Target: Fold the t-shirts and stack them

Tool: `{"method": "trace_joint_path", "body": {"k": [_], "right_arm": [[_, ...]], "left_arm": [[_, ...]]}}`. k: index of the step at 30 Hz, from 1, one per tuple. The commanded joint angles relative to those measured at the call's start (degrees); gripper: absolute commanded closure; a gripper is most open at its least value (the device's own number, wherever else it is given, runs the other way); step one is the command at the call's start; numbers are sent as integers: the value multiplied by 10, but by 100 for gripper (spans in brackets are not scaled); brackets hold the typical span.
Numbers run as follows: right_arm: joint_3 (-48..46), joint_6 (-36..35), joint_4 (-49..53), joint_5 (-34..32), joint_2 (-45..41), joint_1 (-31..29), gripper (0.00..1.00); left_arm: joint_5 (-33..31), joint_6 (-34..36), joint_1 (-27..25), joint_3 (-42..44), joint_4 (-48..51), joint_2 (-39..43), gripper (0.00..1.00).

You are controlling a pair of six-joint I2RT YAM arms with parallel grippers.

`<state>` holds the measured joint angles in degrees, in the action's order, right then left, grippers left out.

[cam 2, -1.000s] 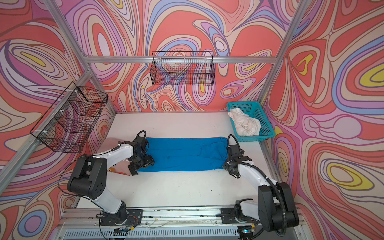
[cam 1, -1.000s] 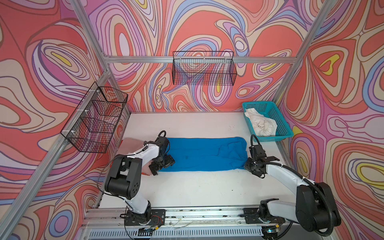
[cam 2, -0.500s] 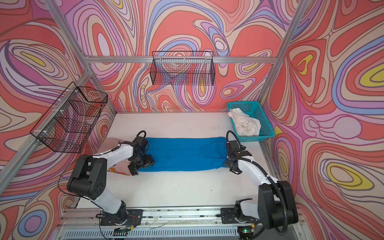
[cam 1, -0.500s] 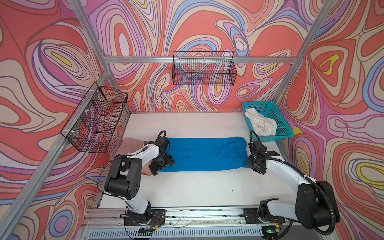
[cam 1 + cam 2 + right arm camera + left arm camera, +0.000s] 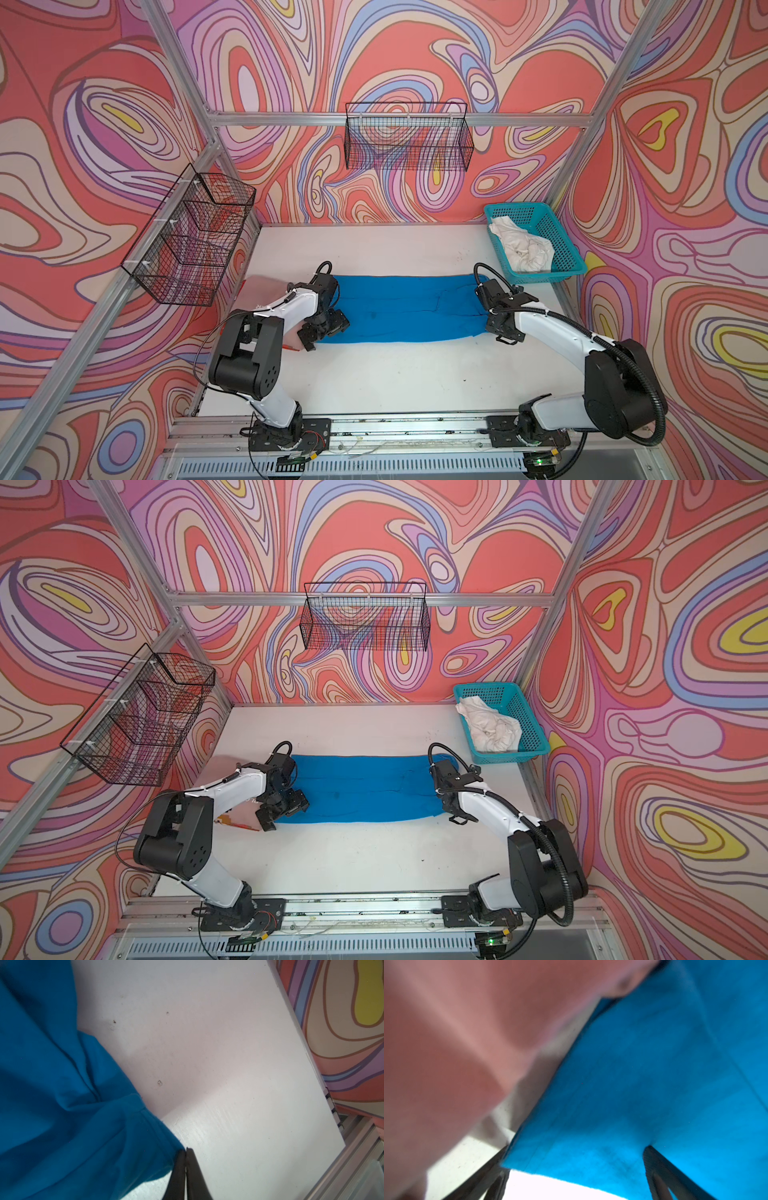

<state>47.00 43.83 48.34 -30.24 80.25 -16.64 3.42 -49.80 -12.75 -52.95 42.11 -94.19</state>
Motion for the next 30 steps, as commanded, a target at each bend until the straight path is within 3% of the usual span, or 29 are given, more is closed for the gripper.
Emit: {"method": "trace_joint_path", "body": {"k": [1, 4, 9, 11, 17, 20, 23, 27, 30], "right_arm": [[-8, 3, 1, -10, -8, 27, 100], [2, -3, 4, -19, 17, 42, 100], [56, 22, 67, -136, 46, 43, 100], [53, -19, 43, -107, 48, 43, 100], [51, -23, 50, -91, 48, 34, 100], [58, -25, 56, -79, 40, 23, 86], [65, -39, 34, 9, 6, 23, 85], [44, -68, -85, 228, -54, 23, 78], [22, -56, -142, 262, -41, 24, 77]], "left_arm": [[-35, -11, 8, 26, 1, -14, 0], [-35, -10, 8, 28, 2, -12, 0], [-29, -11, 8, 31, -2, -16, 0], [-27, -12, 8, 30, -3, -16, 0], [-27, -11, 8, 31, 0, -10, 0], [-26, -12, 8, 33, -2, -6, 0], [-24, -12, 8, 31, -2, -7, 0], [-20, -12, 8, 29, -3, -12, 0], [-22, -11, 8, 29, -3, -13, 0]]}}
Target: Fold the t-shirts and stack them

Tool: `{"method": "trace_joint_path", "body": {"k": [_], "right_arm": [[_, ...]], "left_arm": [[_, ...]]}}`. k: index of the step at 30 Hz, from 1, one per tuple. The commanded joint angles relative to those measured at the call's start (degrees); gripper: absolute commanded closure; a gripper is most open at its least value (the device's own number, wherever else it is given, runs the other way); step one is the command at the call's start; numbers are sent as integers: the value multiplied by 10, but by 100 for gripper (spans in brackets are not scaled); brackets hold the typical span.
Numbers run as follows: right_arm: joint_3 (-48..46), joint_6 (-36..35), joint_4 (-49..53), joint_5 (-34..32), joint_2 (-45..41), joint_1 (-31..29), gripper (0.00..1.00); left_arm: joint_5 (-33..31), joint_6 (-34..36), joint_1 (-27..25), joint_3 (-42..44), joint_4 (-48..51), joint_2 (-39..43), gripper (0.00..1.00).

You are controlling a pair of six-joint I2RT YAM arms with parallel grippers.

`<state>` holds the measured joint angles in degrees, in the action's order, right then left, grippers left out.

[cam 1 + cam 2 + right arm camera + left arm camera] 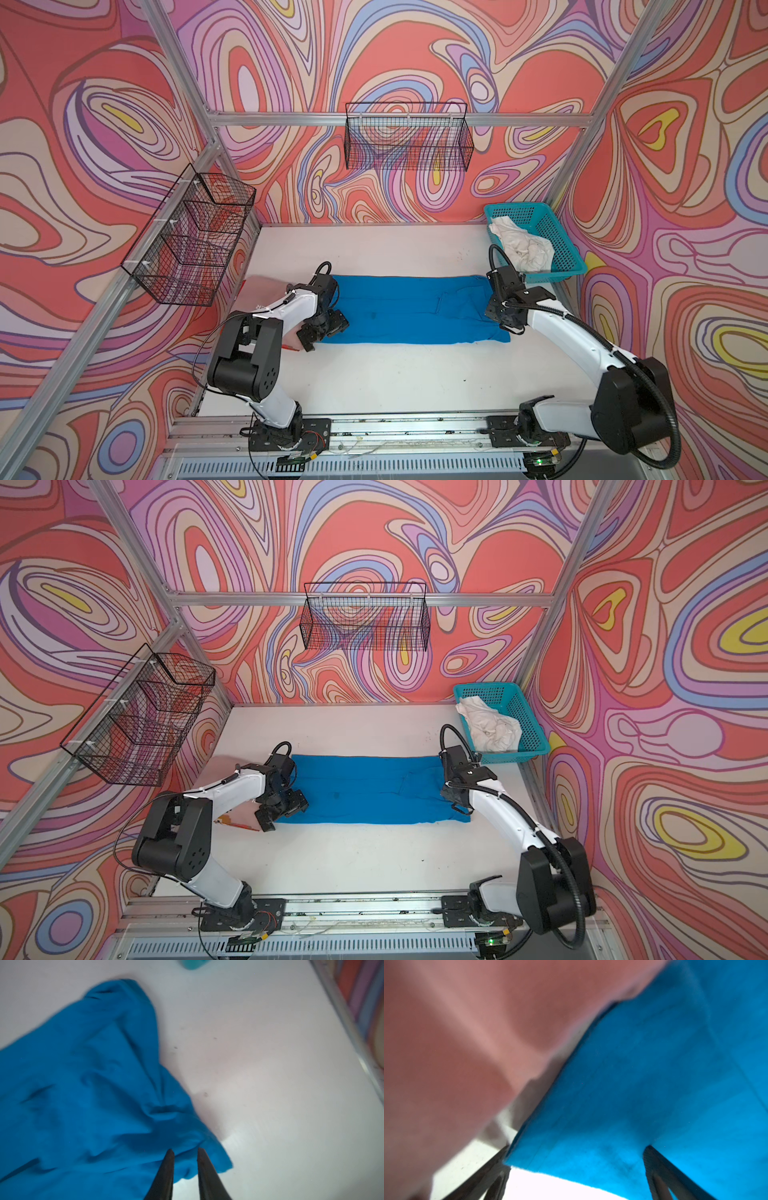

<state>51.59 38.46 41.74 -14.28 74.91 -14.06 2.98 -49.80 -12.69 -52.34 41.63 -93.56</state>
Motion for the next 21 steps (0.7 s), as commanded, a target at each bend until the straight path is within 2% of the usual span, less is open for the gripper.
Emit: {"method": "trace_joint_path", "body": {"k": [1, 5, 8, 10, 13, 15, 19, 21], "right_arm": [[-28, 6, -76, 100, 28, 0, 77], [-80, 41, -116, 101, 79, 10, 78], [-123, 47, -157, 108, 99, 42, 78], [-136, 46, -159, 102, 108, 72, 78], [-144, 40, -150, 78, 97, 84, 76], [-143, 30, -144, 88, 81, 84, 66], [-132, 10, -116, 111, 50, 84, 54], [-103, -4, -85, 122, 36, 84, 53]], "left_arm": [[-18, -11, 7, 23, 2, -18, 0], [-24, -11, 7, 25, 6, -16, 0], [-27, -10, 7, 25, 9, -14, 0], [-29, -10, 7, 26, 10, -14, 0], [-29, -9, 7, 26, 11, -15, 0], [-26, -9, 7, 25, 10, -16, 0], [-15, -7, 6, 24, 11, -13, 0], [-4, -5, 3, 21, 14, -8, 0]]}}
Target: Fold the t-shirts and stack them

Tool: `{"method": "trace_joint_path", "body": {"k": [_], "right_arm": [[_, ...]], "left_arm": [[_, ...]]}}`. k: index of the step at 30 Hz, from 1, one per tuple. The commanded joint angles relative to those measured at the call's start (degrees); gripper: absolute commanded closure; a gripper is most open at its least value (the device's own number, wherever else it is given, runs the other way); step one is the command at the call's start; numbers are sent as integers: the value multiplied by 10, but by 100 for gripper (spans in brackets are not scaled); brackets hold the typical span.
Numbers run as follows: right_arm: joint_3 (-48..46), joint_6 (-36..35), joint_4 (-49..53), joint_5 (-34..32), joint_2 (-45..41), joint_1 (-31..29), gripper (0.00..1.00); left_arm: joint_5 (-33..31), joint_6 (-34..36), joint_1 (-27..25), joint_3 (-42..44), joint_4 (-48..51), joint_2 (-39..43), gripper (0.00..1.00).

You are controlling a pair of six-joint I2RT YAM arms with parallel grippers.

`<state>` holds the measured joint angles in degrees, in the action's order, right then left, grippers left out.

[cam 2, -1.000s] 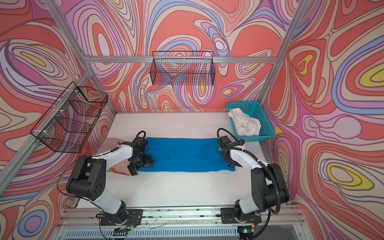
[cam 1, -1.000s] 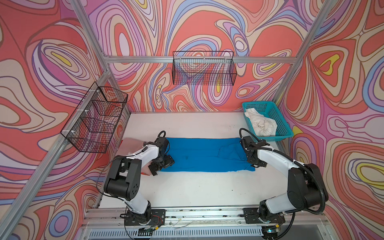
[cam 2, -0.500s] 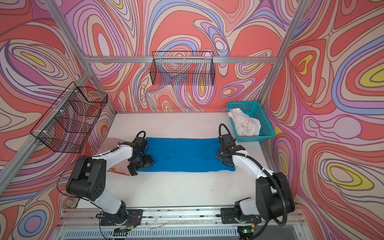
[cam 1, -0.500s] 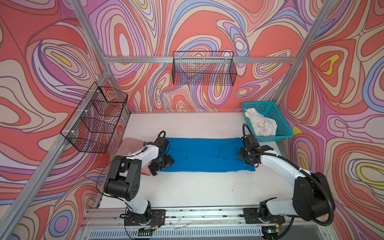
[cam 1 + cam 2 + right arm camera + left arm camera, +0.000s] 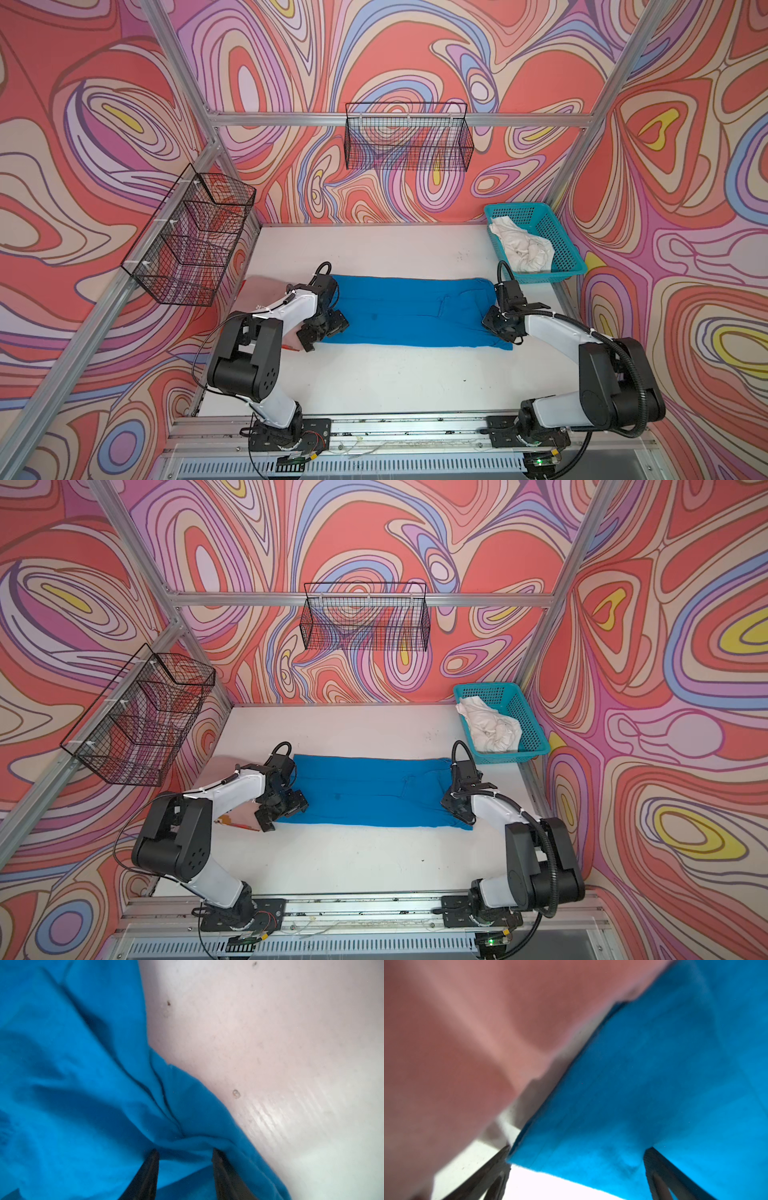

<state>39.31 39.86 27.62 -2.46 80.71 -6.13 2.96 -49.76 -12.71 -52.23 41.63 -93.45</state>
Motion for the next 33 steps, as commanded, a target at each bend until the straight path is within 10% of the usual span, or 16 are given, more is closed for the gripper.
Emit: {"method": "trace_joint_path", "body": {"k": [1, 16, 33], "right_arm": [[34, -20, 69, 6, -32, 5, 53], [119, 26, -16, 125, 57, 2, 58], [145, 0, -44, 52, 198, -5, 60]], "left_arm": [[5, -4, 3, 18, 16, -5, 0], [-12, 58, -11, -157, 101, 4, 0], [-36, 50, -48, -296, 118, -188, 0]]}}
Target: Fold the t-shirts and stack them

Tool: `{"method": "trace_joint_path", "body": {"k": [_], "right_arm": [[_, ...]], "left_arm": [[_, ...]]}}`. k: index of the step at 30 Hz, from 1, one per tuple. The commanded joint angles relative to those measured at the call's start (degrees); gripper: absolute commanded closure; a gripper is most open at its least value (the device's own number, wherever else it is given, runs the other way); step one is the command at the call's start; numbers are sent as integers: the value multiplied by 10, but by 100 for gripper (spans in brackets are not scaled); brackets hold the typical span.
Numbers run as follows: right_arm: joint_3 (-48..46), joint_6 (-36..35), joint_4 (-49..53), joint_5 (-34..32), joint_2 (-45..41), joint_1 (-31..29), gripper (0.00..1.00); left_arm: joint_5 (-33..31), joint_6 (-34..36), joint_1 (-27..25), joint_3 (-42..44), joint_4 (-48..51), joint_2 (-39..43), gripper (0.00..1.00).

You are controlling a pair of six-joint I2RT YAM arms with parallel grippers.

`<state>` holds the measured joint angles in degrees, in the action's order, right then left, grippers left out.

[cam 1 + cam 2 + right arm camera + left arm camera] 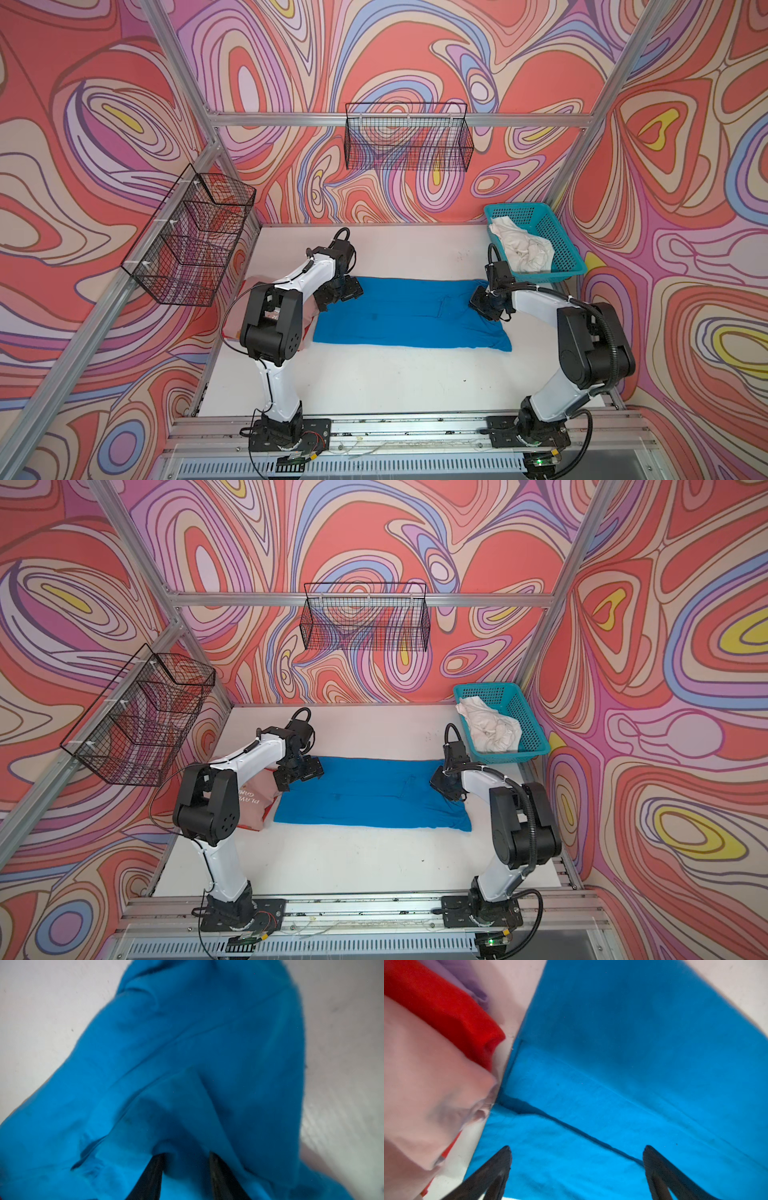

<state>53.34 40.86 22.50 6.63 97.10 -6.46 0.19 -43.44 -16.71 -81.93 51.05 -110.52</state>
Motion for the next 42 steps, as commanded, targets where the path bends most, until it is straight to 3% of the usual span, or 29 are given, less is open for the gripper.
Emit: {"method": "trace_joint_path", "body": {"k": [1, 7, 15, 21, 28, 33, 36, 42], "right_arm": [[11, -15, 10, -49, 34, -2, 60], [78, -30, 33, -82, 102, -1, 58], [193, -50, 44, -48, 212, -16, 56], [322, -99, 96, -69, 293, -62, 54], [455, -144, 148, -42, 367, -72, 52], [565, -193, 206, -51, 411, -101, 51], [602, -198, 229, -59, 403, -108, 50], [555, -184, 224, -61, 291, -112, 48]], "left_arm": [[-7, -19, -12, 9, 22, -20, 0], [13, -56, -36, 103, -10, 3, 0], [46, -109, -88, 218, -35, 69, 0], [63, -183, -180, 286, -44, 130, 0], [83, -303, -260, 361, -76, 206, 0], [85, -381, -337, 361, -103, 235, 0], [78, -398, -363, 340, -97, 246, 0], [62, -417, -365, 334, -80, 288, 0]]}}
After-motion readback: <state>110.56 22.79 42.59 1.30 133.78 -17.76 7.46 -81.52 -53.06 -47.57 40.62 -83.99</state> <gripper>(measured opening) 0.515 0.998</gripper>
